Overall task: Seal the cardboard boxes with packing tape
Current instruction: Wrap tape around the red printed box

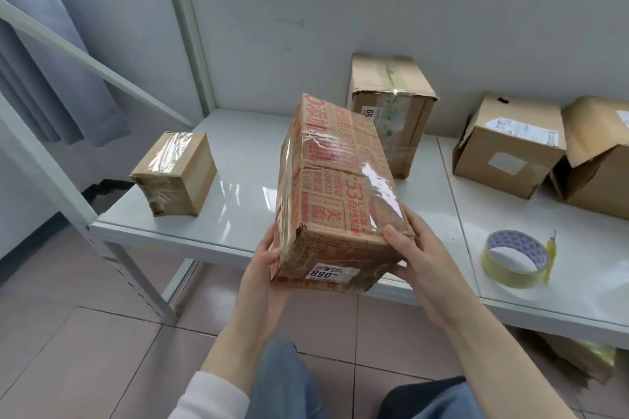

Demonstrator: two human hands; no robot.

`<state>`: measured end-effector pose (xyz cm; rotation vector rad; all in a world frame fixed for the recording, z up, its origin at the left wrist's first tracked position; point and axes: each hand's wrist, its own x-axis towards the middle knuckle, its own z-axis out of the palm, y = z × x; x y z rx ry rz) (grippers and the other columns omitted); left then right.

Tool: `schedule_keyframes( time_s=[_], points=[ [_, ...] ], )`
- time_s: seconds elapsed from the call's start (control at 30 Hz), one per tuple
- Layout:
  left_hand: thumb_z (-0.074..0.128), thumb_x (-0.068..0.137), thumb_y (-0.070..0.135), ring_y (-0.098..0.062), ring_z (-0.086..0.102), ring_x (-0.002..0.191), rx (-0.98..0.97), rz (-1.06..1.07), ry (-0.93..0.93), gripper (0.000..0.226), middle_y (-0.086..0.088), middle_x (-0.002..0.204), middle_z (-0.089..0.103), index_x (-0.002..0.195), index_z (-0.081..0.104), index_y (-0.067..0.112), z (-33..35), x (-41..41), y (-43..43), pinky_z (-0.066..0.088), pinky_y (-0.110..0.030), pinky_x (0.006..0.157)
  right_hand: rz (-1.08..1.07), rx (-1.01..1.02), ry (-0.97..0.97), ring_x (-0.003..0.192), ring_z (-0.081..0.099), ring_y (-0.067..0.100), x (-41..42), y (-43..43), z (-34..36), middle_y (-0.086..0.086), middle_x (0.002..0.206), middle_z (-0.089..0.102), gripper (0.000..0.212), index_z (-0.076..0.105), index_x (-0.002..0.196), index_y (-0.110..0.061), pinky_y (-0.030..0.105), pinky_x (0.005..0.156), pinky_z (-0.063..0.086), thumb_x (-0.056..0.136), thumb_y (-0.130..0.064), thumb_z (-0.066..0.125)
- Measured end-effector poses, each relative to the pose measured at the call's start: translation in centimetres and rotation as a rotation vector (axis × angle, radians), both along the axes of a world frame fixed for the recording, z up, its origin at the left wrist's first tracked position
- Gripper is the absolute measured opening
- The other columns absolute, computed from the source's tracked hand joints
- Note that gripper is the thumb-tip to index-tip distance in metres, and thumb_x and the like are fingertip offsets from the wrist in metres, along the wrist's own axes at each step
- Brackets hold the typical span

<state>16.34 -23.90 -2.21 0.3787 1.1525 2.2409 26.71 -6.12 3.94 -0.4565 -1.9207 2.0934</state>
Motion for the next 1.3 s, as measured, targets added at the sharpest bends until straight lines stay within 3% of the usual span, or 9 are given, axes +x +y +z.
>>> schedule_keyframes(
  time_s=[0.1,0.17,0.27,0.37,0.63,0.8,0.93,1.17,1.3],
  points=[
    [0.035,0.097,0.018,-0.028,0.06,0.115,-0.271,0.153,0.097,0.042,-0.009,0.126,0.062,0.136,0.049,0.025,0.6,-2.2,-0.9,0.042,-0.054,0.102,-0.002,0.012,0.023,0.097,0.065,0.005,-1.9,-0.5,0.6,-0.009,0.116,0.063,0.049,0.043,0.13,-0.036,0.024,0.07,0.056,0.085,-0.026,0.06],
    [0.035,0.1,0.037,-0.016,0.063,0.11,-0.398,0.23,0.186,0.036,-0.001,0.123,0.065,0.132,0.052,0.031,1.1,-3.4,-1.5,0.05,-0.042,0.097,0.001,0.003,0.026,0.09,0.066,0.0,-3.6,-1.3,0.8,-0.01,0.112,0.064,0.045,0.043,0.129,-0.036,0.019,0.064,0.055,0.089,-0.021,0.058],
    [0.029,0.076,0.08,0.003,0.067,0.091,-0.443,0.221,0.318,0.067,0.014,0.1,0.072,0.112,0.062,0.033,2.4,-4.9,-2.0,0.051,-0.01,0.07,0.021,0.028,0.028,0.093,0.065,0.001,-6.7,-2.3,1.0,-0.012,0.113,0.064,0.043,0.044,0.125,-0.04,0.02,0.068,0.055,0.09,-0.021,0.059],
    [0.038,0.054,0.095,-0.006,0.065,0.105,-0.389,0.181,0.389,0.094,0.011,0.112,0.07,0.123,0.056,0.034,2.8,-7.8,-1.9,0.052,-0.017,0.08,0.02,0.05,0.025,0.102,0.062,0.006,-10.5,-2.9,1.0,-0.011,0.119,0.061,0.048,0.044,0.13,-0.038,0.028,0.084,0.054,0.088,-0.023,0.062],
    [0.048,0.08,0.071,-0.02,0.058,0.119,-0.342,0.179,0.454,0.073,-0.003,0.127,0.062,0.136,0.048,0.023,1.8,-18.7,0.9,0.051,-0.038,0.095,-0.018,0.079,0.011,0.109,0.058,0.005,-21.1,-1.5,-1.3,-0.014,0.123,0.059,0.055,0.043,0.134,-0.035,0.028,0.091,0.048,0.084,-0.029,0.067],
    [0.047,0.085,0.056,-0.025,0.056,0.121,-0.352,0.221,0.372,0.06,-0.009,0.131,0.058,0.135,0.049,0.022,0.0,-23.8,3.8,0.043,-0.052,0.102,-0.044,0.117,0.011,0.103,0.055,-0.003,-25.5,0.4,-2.0,-0.023,0.118,0.055,0.063,0.035,0.138,-0.035,0.018,0.08,0.045,0.084,-0.034,0.067],
    [0.047,0.081,0.055,-0.024,0.057,0.119,-0.359,0.245,0.352,0.061,-0.008,0.13,0.058,0.133,0.05,0.023,-0.5,-27.1,5.6,0.043,-0.051,0.102,-0.055,0.141,-0.008,0.122,0.047,0.009,-28.4,2.0,-2.6,-0.011,0.139,0.046,0.077,0.021,0.147,-0.028,0.028,0.1,0.039,0.085,-0.033,0.065],
    [0.047,0.07,0.061,-0.022,0.061,0.113,-0.405,0.262,0.309,0.075,-0.006,0.127,0.06,0.135,0.045,0.023,-0.6,-30.6,7.9,0.053,-0.042,0.09,-0.054,0.164,-0.015,0.127,0.043,0.011,-31.9,4.0,-3.4,-0.011,0.142,0.044,0.075,0.021,0.148,-0.027,0.028,0.101,0.036,0.086,-0.037,0.063],
    [0.042,0.077,0.053,-0.019,0.062,0.111,-0.423,0.265,0.331,0.065,-0.005,0.124,0.062,0.133,0.047,0.022,-0.5,-31.9,9.0,0.051,-0.031,0.082,-0.049,0.141,-0.018,0.132,0.038,0.012,-33.0,4.8,-3.4,-0.012,0.146,0.038,0.08,0.015,0.149,-0.027,0.026,0.099,0.032,0.086,-0.04,0.062]
  ],
)
